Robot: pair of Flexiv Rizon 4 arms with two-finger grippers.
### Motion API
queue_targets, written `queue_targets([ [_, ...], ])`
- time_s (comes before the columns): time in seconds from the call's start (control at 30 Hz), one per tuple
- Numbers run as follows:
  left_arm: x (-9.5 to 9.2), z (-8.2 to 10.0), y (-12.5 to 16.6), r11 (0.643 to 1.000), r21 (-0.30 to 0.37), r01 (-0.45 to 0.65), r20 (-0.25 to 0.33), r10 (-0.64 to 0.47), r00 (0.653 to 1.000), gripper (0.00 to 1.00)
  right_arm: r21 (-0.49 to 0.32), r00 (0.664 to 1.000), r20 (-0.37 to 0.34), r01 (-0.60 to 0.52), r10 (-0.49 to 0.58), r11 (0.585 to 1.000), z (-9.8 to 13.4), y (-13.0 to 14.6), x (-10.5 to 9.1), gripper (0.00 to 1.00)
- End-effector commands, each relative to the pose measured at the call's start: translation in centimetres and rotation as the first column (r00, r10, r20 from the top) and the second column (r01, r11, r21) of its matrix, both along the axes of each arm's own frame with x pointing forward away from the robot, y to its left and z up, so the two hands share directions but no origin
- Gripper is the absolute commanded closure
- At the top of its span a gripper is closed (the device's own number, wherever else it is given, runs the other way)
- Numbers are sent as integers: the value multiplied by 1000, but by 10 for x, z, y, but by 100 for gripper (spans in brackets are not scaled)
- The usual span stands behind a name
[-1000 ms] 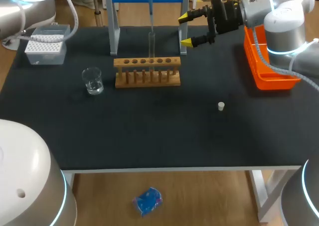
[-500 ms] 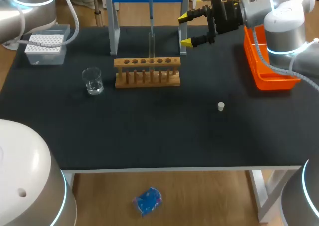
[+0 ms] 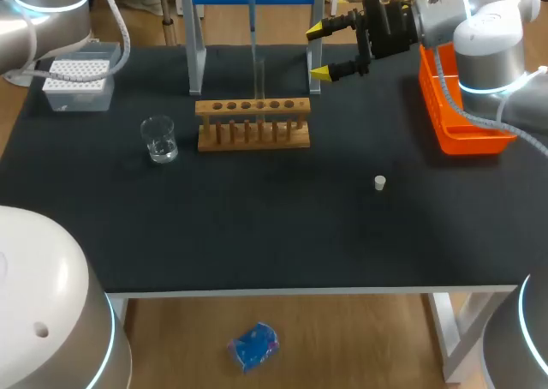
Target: Invert the test tube, pick up the pipette, mount the tip to pipette, aspirate from beaker and dispense into the tube, eject the tip, return the pipette, and cap with the stopper.
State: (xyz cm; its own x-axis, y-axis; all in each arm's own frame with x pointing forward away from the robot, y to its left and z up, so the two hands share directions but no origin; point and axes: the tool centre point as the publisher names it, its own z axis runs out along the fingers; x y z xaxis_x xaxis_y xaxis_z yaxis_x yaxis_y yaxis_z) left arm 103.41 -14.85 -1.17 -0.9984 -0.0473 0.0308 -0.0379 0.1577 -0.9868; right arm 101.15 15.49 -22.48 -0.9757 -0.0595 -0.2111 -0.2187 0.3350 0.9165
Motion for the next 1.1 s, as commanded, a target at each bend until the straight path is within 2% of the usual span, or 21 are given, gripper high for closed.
queue_targets([
  [0.03,3,2,-3,1000,2,2,1,-2,1000,100,-1,1000,0,-1,1,1000,0,0,0,0],
  [0.43,10,3,-13,1000,-5,30,9,-30,1000,100,-1,1000,0,-1,1,1000,0,0,0,0],
  [0.8,0,0,-12,999,-8,34,-3,-34,999,100,-1,1000,0,-1,1,1000,0,0,0,0],
  [1.1,-4,18,-8,1000,-21,21,36,-20,999,100,-1,1000,0,-1,1,1000,0,0,0,0],
])
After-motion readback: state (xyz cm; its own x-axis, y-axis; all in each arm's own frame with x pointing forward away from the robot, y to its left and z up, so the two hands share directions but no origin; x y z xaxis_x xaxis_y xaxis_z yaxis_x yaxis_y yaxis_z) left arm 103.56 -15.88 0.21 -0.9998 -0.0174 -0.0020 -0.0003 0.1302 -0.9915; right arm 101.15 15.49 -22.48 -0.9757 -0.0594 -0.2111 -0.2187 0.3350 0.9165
